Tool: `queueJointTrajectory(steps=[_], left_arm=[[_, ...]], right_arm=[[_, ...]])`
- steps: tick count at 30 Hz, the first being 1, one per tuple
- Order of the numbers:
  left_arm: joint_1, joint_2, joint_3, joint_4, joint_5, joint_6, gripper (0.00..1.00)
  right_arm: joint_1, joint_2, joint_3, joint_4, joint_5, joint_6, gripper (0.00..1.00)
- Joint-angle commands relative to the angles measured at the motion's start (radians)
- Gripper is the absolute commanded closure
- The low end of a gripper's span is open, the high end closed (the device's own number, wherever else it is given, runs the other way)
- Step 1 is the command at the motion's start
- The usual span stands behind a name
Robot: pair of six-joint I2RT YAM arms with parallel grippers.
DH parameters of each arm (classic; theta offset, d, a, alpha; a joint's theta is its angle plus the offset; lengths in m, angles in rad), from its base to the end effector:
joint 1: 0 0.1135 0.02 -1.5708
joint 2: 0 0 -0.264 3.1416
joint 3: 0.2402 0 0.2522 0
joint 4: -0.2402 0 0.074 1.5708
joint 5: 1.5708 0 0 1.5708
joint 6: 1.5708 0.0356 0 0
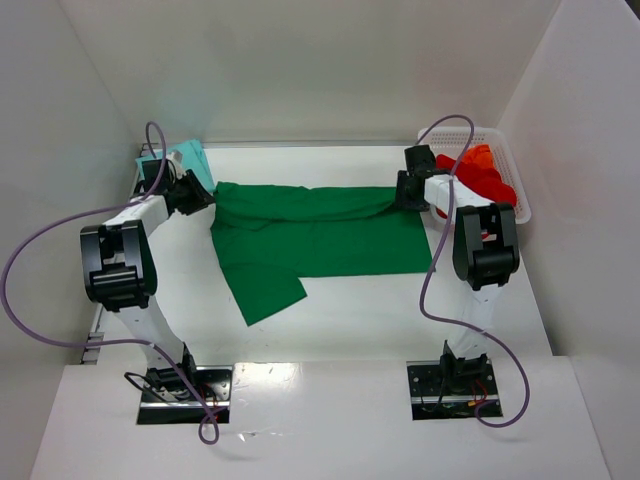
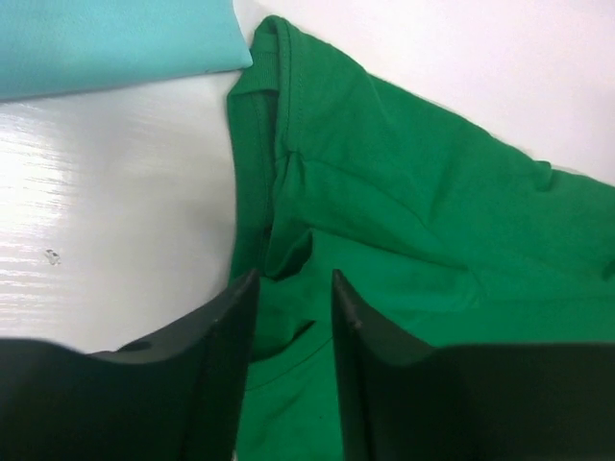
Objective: Fold and stack the t-shirts
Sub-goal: Fold the flattened tshirt in 1/3 of the way
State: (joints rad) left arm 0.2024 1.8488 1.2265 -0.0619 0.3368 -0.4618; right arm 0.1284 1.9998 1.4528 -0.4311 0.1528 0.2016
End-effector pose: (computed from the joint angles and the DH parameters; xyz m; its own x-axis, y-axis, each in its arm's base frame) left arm 0.4038 0.0709 0.2053 -0.5815 -0.5486 -0.6007 -0.2211 0.8172 -0.5323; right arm 0.4284 0.0498 0.1868 -0.8144 0.0944 -0.5726 0.1234 0.9923 -0.0118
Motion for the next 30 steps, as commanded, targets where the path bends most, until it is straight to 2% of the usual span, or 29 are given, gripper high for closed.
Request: queueJointTrajectory(steps=[1, 3, 5, 9, 14, 18, 20, 22, 23, 24, 30], left_arm=[[0.008, -0.074, 0.059, 0.005, 0.002, 0.051, 0.46], [0.008, -0.084, 0.076, 0.005, -0.002, 0.051, 0.39], [0.008, -0.087, 0.088, 0.007, -0.009, 0.051, 0.35], [0.008, -0.023, 0.147, 0.027, -0.009, 0.051, 0.34], [0.008, 0.052, 0.191, 0.065, 0.009, 0.031, 0.34], [0.008, 0.113, 0.215, 0.099, 0.03, 0.035, 0.35], [0.008, 0.136, 0.226, 0.109, 0.047, 0.041, 0.37], [0.008, 0.17, 0.244, 0.116, 0.047, 0.041, 0.38], [0.008, 0.187, 0.245, 0.116, 0.047, 0.041, 0.42], [0.008, 0.196, 0.254, 0.116, 0.055, 0.041, 0.43], [-0.013, 0.279, 0.319, 0.116, 0.107, 0.077, 0.43]], right_arm=[[0.002, -0.09, 0.052, -0.017, -0.058, -0.018, 0.24], [0.002, -0.106, 0.068, -0.017, -0.076, -0.018, 0.13], [0.002, -0.127, 0.109, -0.017, -0.094, -0.015, 0.08], [0.002, -0.148, 0.161, 0.017, -0.114, -0.008, 0.04], [0.002, -0.064, 0.242, 0.028, -0.141, 0.0, 0.04], [0.002, 0.034, 0.294, 0.038, -0.145, 0.027, 0.15], [0.002, 0.082, 0.311, 0.038, -0.136, 0.03, 0.24], [0.002, 0.121, 0.349, 0.038, -0.136, 0.038, 0.37], [0.002, 0.143, 0.357, 0.028, -0.136, 0.038, 0.48], [0.002, 0.154, 0.357, 0.028, -0.136, 0.038, 0.52], [0.007, 0.206, 0.388, 0.022, -0.145, 0.038, 0.54]])
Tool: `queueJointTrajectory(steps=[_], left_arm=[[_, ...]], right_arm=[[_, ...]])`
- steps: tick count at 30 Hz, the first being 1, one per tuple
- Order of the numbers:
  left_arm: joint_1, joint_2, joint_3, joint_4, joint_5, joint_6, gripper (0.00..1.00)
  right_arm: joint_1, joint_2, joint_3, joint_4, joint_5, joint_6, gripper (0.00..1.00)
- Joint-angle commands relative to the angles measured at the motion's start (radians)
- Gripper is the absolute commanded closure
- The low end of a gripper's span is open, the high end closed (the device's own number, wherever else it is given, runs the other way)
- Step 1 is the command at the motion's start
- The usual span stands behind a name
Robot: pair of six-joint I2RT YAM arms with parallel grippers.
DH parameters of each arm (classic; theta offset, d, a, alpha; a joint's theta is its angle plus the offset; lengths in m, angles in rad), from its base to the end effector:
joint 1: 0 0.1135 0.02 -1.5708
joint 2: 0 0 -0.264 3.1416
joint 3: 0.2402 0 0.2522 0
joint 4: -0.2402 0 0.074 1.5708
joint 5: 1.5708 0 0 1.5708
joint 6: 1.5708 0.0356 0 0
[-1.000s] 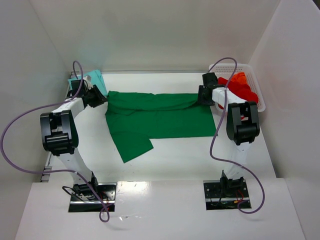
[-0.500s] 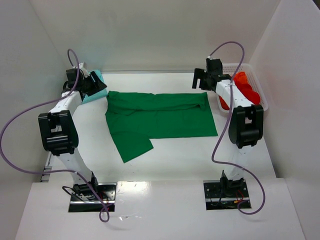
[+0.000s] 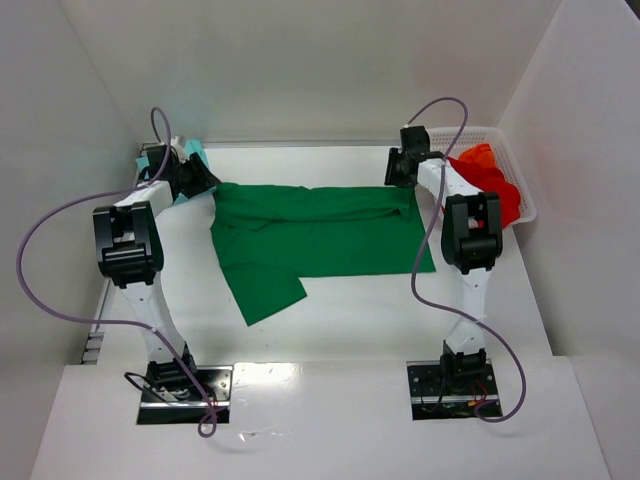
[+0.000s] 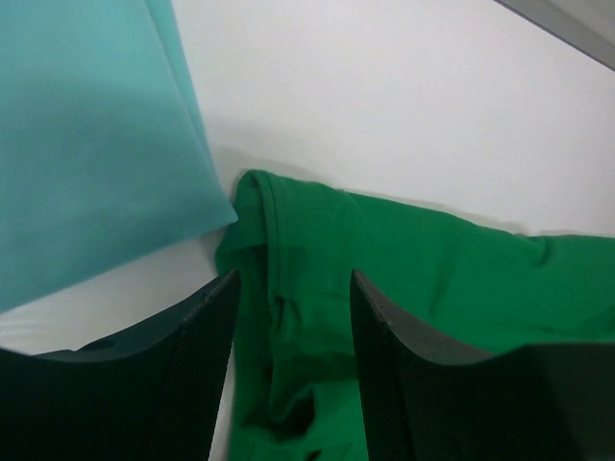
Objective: Fold and stack the t-shirts
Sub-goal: Fold the flattened tshirt in 1/3 of the way
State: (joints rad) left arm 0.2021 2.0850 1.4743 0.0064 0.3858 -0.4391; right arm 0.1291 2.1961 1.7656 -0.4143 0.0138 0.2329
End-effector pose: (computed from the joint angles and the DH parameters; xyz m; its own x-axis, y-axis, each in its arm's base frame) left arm 0.4660 0.0818 0.1913 -0.5537 -0.5155 -0.6539 -0.1304 0.8293 -0.5434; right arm 0.4909 0.0632 0.1979 -0.7492 0.1355 -0.6483 0.0548 0.9882 0.1432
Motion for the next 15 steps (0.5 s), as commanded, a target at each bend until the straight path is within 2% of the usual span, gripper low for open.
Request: queueJointTrajectory(steps=[1, 8, 15], left_arm=[[-0.026, 0.06, 0.09, 0.04, 0.052, 0.059, 0.43], [-0.043, 0.136, 0.15, -0.003, 0.009, 0.059, 0.43], [-0.043, 0.164, 0.159, -0.015, -0.01, 0.059, 0.52]], right_arm=[[0.01, 0.015, 0.075, 0.002, -0.006, 0.006, 0.54], [0.01, 0.039, 0.084, -0.008, 0.012, 0.006, 0.54], [0.01, 0.06, 0.112, -0.01, 0.022, -0.003, 0.53]])
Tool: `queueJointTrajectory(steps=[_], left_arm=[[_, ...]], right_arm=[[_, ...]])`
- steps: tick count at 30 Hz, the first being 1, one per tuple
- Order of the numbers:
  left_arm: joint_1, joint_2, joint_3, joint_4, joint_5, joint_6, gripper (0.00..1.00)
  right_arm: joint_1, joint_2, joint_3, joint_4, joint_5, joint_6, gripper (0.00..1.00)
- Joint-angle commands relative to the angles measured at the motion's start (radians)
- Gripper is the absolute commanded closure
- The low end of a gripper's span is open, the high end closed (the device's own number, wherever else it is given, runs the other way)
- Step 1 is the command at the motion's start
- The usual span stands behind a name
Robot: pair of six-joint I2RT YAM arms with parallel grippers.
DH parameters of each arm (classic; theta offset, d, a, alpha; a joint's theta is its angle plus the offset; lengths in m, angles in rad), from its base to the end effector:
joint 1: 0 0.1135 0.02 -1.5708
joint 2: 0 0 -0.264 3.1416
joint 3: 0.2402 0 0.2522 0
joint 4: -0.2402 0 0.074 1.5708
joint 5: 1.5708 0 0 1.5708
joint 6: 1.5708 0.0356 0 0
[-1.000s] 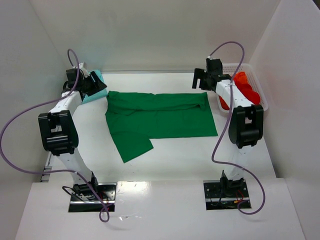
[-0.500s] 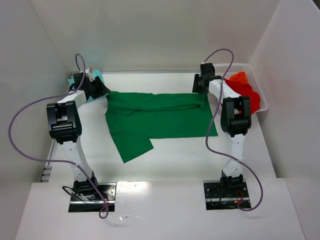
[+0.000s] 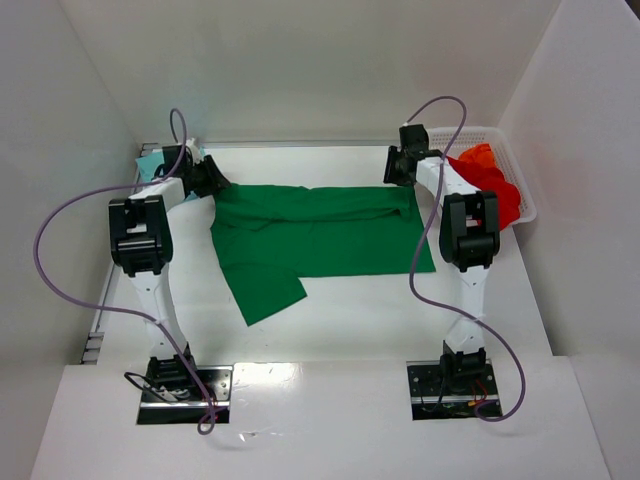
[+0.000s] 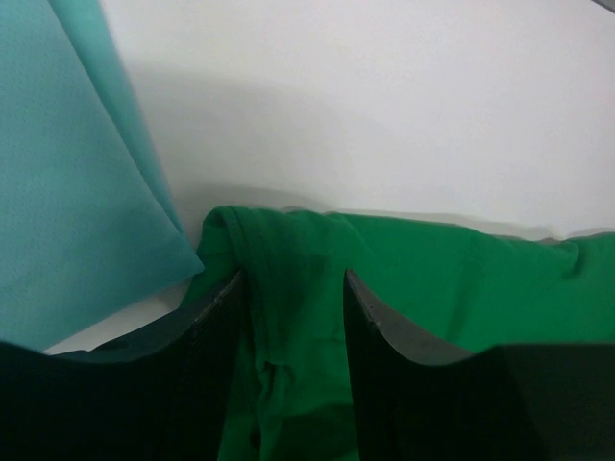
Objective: Fold and stack the t-shirts
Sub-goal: Fold the flattened tshirt in 1/3 of the way
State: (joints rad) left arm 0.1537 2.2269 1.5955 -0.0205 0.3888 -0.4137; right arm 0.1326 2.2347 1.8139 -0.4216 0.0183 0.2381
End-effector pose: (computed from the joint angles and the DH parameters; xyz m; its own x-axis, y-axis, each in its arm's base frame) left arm 0.4954 0.0631 0.1616 -0.6117 -0.4712 -0.6354 -0.0981 0.8422 -0.5302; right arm 0.4994 0.0660 0.1943 -0.7471 0.1383 -0.6501 0.0577 0.9879 0.1437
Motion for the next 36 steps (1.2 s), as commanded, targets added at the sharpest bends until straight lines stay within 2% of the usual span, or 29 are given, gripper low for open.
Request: queueJointTrajectory(steps=[1, 8, 10, 15, 19, 36], left_arm=[[0.006, 0.023, 0.04, 0.005, -0.015, 0.033, 0.54], [0.006, 0.04, 0.058, 0.005, -0.072, 0.006, 0.91], [0.006, 0.031, 0.058, 0.016, -0.107, -0.003, 0.97], [0.006, -0.007, 0.054, 0.031, -0.175, 0.0, 1.0], [0.006, -0.001, 0.114, -0.016, -0.202, 0.027, 1.0], [0.035, 0.073, 0.3, -0.13, -0.243, 0.09, 1.0]], right_arm=[[0.007, 0.028, 0.065, -0.009, 0.017, -0.008, 0.53], [0.007, 0.028, 0.064, -0.009, 0.028, -0.008, 0.53], [0.007, 0.033, 0.064, -0.009, 0.028, -0.008, 0.53], [0.007, 0.04, 0.052, -0.019, 0.04, -0.008, 0.53], [0.007, 0.046, 0.033, -0.024, 0.053, -0.008, 0.53], [0.007, -0.018, -0.038, -0.006, 0.08, 0.003, 0.52]])
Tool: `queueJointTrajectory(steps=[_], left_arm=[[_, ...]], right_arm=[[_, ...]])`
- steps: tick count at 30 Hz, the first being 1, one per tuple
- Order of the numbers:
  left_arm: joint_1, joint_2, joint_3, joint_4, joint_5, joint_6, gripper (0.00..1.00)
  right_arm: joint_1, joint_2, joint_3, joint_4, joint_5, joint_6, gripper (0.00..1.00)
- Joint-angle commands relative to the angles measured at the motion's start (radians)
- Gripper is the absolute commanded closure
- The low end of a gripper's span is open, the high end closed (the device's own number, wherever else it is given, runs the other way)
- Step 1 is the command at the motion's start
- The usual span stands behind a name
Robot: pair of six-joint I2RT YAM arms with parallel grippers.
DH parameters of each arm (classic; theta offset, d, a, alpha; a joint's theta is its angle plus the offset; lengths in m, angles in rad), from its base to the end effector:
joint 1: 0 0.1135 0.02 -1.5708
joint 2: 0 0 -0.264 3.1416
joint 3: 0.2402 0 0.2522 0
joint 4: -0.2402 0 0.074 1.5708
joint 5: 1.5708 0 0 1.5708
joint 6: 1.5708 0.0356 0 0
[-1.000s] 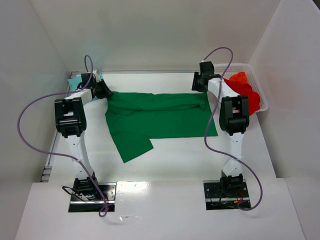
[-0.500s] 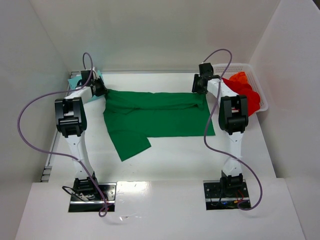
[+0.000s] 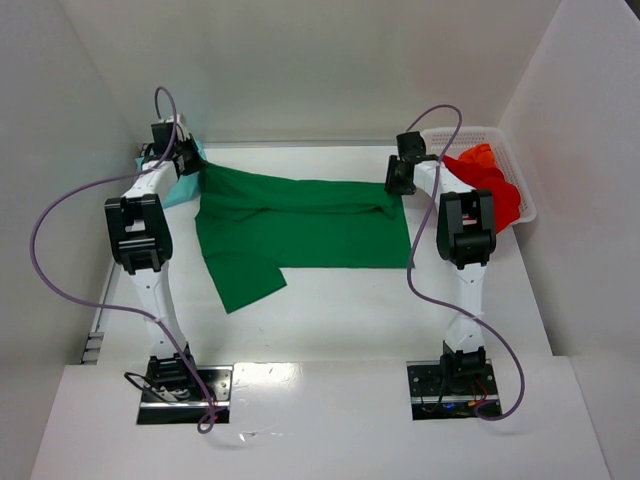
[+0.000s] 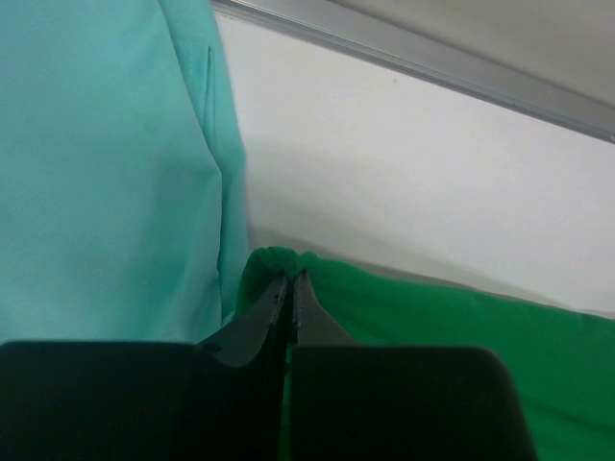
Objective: Fold and stack the t-shirts
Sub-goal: Fold the flattened tshirt in 1/3 of the way
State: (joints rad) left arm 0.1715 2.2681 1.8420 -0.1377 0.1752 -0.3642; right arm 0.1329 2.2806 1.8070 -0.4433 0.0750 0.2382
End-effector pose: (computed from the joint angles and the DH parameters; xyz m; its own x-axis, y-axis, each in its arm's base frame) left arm 0.5229 0.0843 0.2110 -0.4839 -0.4398 -0.7566 -0.2089 0.8976 -0.3881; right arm 0.4999 0.0641 0.1685 -0.7850 0.1324 -0.6051 0.1011 0.9912 0.0857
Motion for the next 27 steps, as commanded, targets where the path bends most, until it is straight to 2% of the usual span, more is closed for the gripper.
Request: queueJointTrajectory(steps=[1, 4, 6, 8, 10, 13, 18, 21, 27], left_arm=[[0.019, 0.033, 0.054, -0.013, -0.029, 0.041, 1.0], [0.026, 0.041, 0.054, -0.013, -0.011, 0.041, 1.0], [0.026, 0.041, 0.054, -0.013, 0.0, 0.03, 0.95], [0.026, 0.033, 0.033, -0.013, 0.005, 0.023, 0.83], [0.026, 0.02, 0.008, 0.001, 0.023, 0.019, 0.78], [0.026, -0.026, -0.029, 0.008, 0.03, 0.019, 0.6], [0.026, -0.099, -0.05, 0.016, 0.07, 0.019, 0.49], [0.026, -0.15, -0.066, 0.013, 0.086, 0.019, 0.44], [0.026, -0.243, -0.117, 0.007, 0.13, 0.019, 0.34]], right_arm=[[0.007, -0.066, -0.04, 0.023, 0.031, 0.003, 0.51], [0.007, -0.084, -0.051, 0.023, 0.03, 0.003, 0.51], [0.007, -0.095, -0.051, 0.023, 0.0, 0.003, 0.51], [0.013, -0.1, -0.069, 0.023, -0.018, 0.019, 0.52], [0.017, -0.119, -0.095, 0.023, -0.024, 0.026, 0.52], [0.027, -0.141, -0.134, 0.032, -0.041, 0.044, 0.52], [0.036, -0.215, -0.235, 0.054, -0.049, 0.062, 0.59], [0.036, -0.244, -0.259, 0.054, -0.034, 0.062, 0.59], [0.036, -0.339, -0.287, 0.054, -0.024, 0.072, 0.45]])
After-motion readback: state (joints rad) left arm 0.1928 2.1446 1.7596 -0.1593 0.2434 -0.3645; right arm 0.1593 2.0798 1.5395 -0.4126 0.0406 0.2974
